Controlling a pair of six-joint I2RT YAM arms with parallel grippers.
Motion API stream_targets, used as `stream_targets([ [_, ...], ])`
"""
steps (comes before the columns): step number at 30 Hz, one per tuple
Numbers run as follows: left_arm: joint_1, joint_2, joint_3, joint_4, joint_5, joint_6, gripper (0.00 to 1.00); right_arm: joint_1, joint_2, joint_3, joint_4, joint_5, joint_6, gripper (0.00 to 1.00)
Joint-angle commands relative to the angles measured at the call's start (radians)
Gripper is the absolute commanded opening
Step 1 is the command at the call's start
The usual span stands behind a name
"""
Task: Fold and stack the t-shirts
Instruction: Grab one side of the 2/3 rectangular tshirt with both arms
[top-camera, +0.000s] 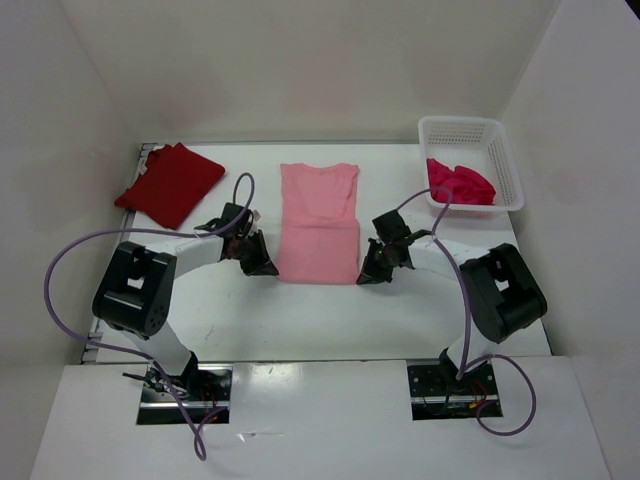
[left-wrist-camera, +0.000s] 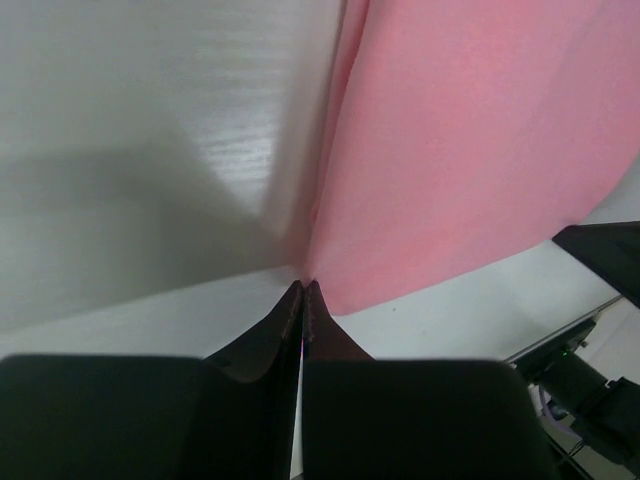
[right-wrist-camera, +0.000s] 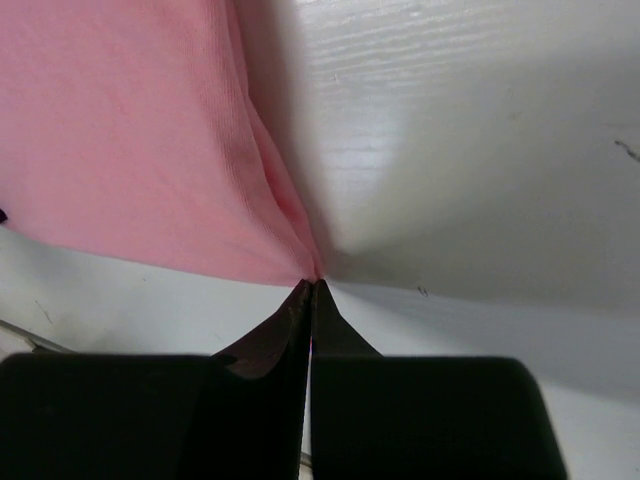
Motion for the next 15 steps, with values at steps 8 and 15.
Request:
stream_targets([
  [8, -0.001, -0.114, 0.018, -0.162, -0.094, 0.1, 0.0, -0.001, -0.099, -0.038, -0.061, 0.004, -0.019, 0.0],
  [15, -0.001, -0.117, -0.027, -0.123, -0.03, 0.074, 0.44, -0.001, -0.099, -0.019, -0.061, -0.007, -0.038, 0.36],
])
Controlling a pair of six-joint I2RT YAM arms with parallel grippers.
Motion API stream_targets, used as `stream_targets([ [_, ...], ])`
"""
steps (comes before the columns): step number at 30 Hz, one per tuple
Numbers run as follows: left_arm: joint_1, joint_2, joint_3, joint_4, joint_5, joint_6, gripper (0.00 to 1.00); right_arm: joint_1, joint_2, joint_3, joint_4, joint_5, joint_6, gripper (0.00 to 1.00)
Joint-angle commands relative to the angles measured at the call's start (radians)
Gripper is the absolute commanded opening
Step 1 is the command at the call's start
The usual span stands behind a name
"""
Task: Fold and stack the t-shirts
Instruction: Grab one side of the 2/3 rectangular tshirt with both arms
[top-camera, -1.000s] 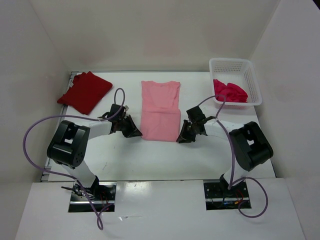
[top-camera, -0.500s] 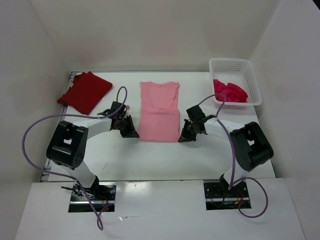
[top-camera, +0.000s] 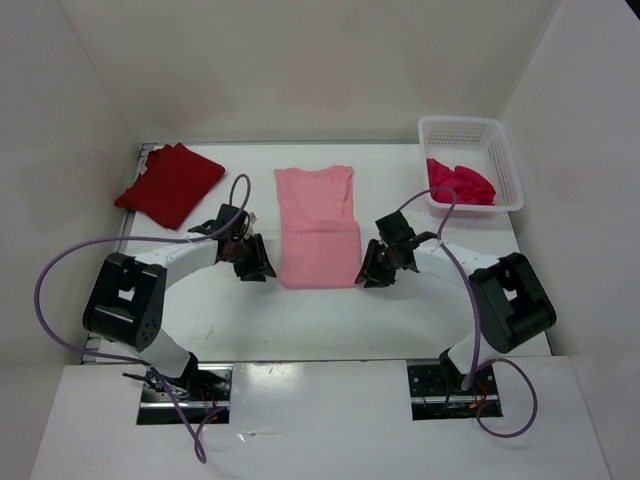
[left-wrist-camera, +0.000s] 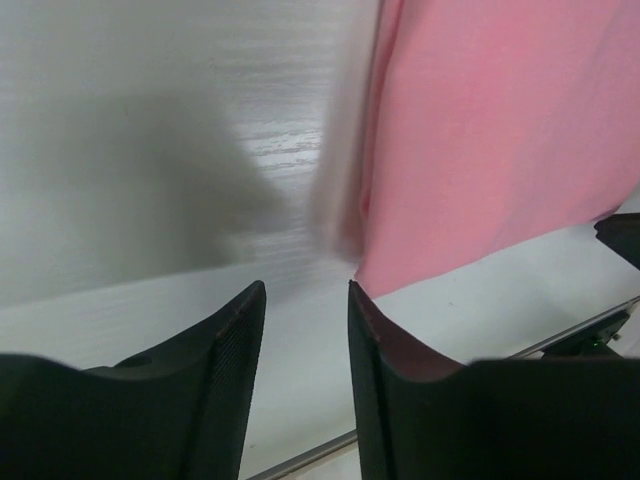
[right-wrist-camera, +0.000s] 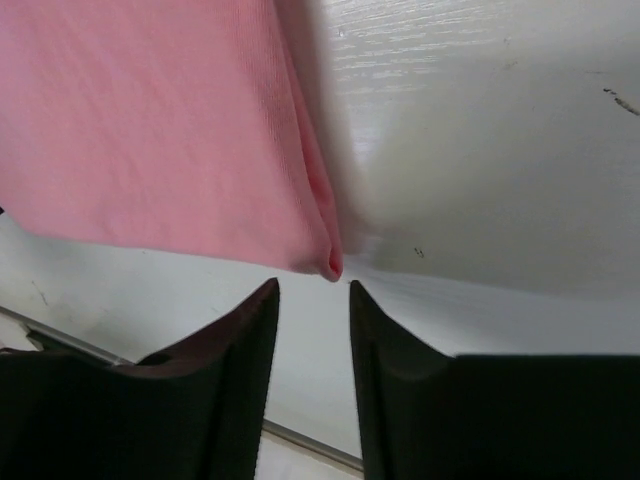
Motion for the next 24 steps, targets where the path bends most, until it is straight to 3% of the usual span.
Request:
stream_targets([
  [1, 0.002, -0.028, -0.016, -0.001, 0.019, 0.007, 0.47, -0.001, -0.019, 0.004, -0.013, -0.012, -0.022, 0.42],
  [3, 0.002, -0.039, -0.016, -0.001, 0.019, 0.007, 0.53, -0.001, -0.019, 0.004, -0.013, -0.013, -0.022, 0.46],
  [11, 0.002, -0.039, -0.08, 0.137, 0.19, -0.094, 0.54, -0.001, -0.007, 0.004, 0.007, -0.013, -0.022, 0.55],
  [19, 0.002, 0.019, -0.08, 0.18, 0.232, -0.105, 0.54, -0.001, 0.052, 0.022, 0.044, -0.013, -0.022, 0.55],
  [24, -0.018, 0.073, -0.071, 0.192, 0.221, -0.105, 0.45, -0.001, 0.072, 0.032, 0.064, -0.022, -0.013, 0.42],
])
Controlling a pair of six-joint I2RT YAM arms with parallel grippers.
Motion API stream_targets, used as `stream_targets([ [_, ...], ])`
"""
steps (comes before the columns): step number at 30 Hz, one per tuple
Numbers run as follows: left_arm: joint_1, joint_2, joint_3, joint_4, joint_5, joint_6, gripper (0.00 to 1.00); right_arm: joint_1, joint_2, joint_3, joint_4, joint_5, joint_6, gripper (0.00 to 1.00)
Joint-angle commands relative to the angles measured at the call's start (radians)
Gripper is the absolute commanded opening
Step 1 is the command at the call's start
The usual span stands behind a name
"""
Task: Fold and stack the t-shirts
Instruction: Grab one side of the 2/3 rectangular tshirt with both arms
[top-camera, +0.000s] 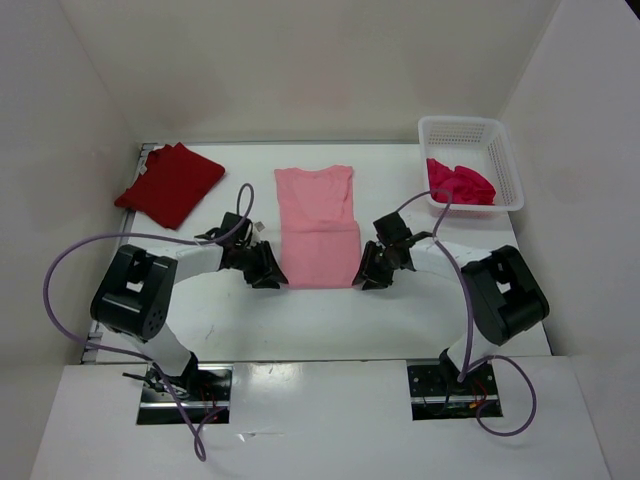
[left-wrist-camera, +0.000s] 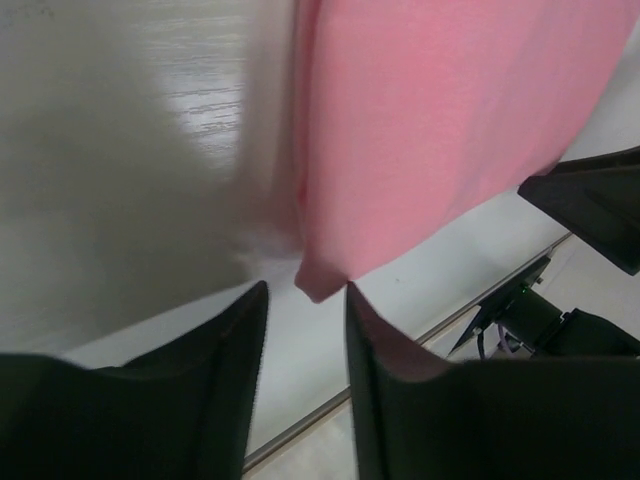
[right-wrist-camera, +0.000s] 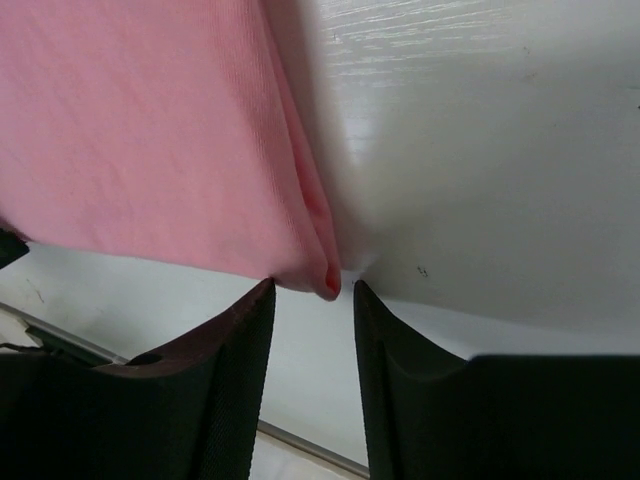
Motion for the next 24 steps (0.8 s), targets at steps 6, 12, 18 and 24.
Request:
stream_targets([
  [6, -0.009, 0.054, 0.017, 0.039, 0.012, -0.007, 0.31, -0.001, 0.039, 0.037, 0.062, 0.008, -0.006, 0.29],
  [12, -0.029, 0.088, 0.037, 0.068, 0.024, -0.028, 0.18, -0.001, 0.048, 0.037, 0.071, -0.001, -0.006, 0.16],
  [18, -0.029, 0.047, 0.021, 0.025, 0.001, 0.013, 0.01, -0.001, -0.007, 0.006, 0.031, -0.001, -0.006, 0.07],
  [24, -0.029, -0.087, -0.061, -0.145, 0.018, 0.079, 0.0, 0.049, -0.147, -0.087, -0.071, -0.01, 0.053, 0.04],
])
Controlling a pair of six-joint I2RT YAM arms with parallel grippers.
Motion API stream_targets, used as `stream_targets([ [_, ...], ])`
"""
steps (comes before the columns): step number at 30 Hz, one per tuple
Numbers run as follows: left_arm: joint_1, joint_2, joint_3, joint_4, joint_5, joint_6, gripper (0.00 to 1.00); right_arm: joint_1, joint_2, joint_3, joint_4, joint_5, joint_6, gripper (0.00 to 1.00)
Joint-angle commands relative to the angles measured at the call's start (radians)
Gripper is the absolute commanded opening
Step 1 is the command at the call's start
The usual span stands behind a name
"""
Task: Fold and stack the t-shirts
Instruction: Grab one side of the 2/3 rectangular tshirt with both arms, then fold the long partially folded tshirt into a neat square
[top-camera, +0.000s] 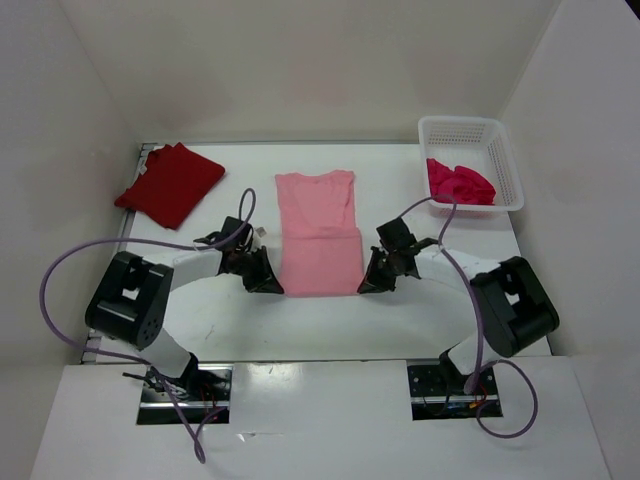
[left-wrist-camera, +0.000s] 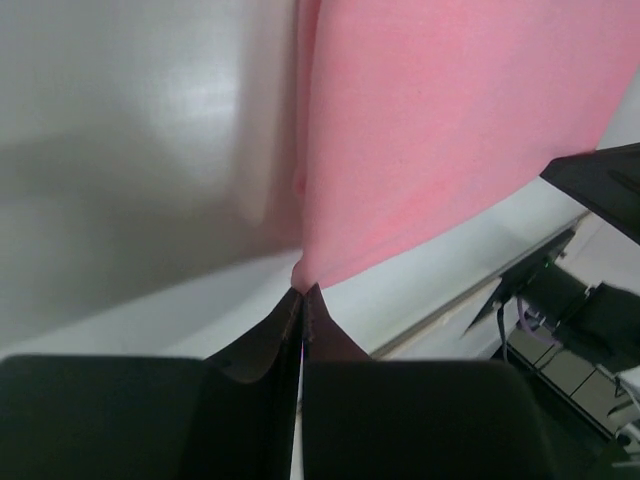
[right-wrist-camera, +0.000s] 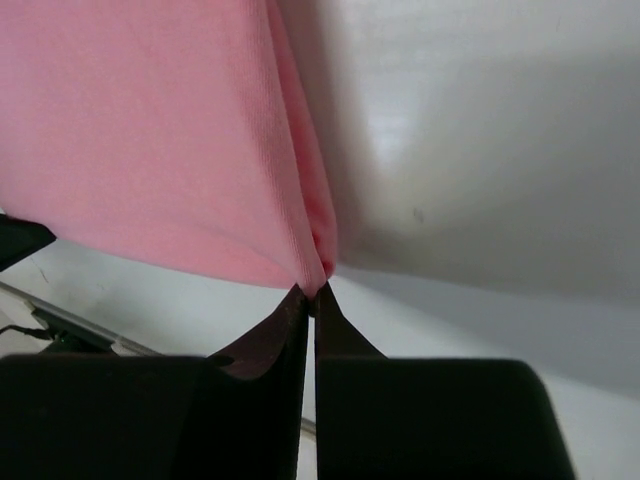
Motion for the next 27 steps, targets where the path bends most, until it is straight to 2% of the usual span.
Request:
stream_targets([
  [1, -0.004, -0.12, -0.048, -0.171, 0.034, 0.059, 0.0, 0.068, -0.115, -0.047, -0.096, 0.004, 0.06, 0.04],
  [5, -0.015, -0.292, -0.121, -0.283, 0.091, 0.032, 0.0, 0.162, -0.236, -0.093, -0.161, -0.045, 0.157, 0.03],
  [8, -0.015, -0.381, -0.073, -0.41, 0.096, 0.027, 0.0, 0.171, -0.343, -0.074, -0.271, -0.045, 0.166, 0.02],
  [9, -0.015, -0.381, -0.047, -0.47, 0.096, 0.039, 0.0, 0.151, -0.374, -0.026, -0.33, -0.045, 0.15, 0.02],
  [11, -0.015, -0.381, 0.051, -0.483, 0.096, 0.039, 0.0, 0.108, -0.374, 0.029, -0.362, -0.085, 0.08, 0.02],
  [12, -0.015, -0.364, 0.096, -0.483, 0.096, 0.039, 0.0, 0.025, -0.359, 0.061, -0.371, -0.102, 0.041, 0.02],
  [15, 0.04, -0.265, 0.289, -0.449, 0.096, 0.048, 0.0, -0.089, -0.25, 0.272, -0.354, -0.102, -0.073, 0.02],
  [19, 0.144, -0.107, 0.493, -0.405, 0.05, 0.12, 0.0, -0.128, 0.038, 0.524, -0.271, -0.09, -0.162, 0.0],
  [23, 0.177, 0.076, 0.602, -0.288, -0.005, 0.107, 0.0, -0.147, 0.284, 0.797, -0.251, -0.063, -0.226, 0.0],
  [25, 0.177, 0.143, 0.639, -0.238, -0.035, 0.088, 0.0, -0.156, 0.418, 0.882, -0.251, -0.054, -0.235, 0.0],
  [27, 0.177, 0.234, 0.688, -0.204, -0.079, 0.072, 0.0, -0.156, 0.495, 0.994, -0.241, -0.057, -0.245, 0.0],
])
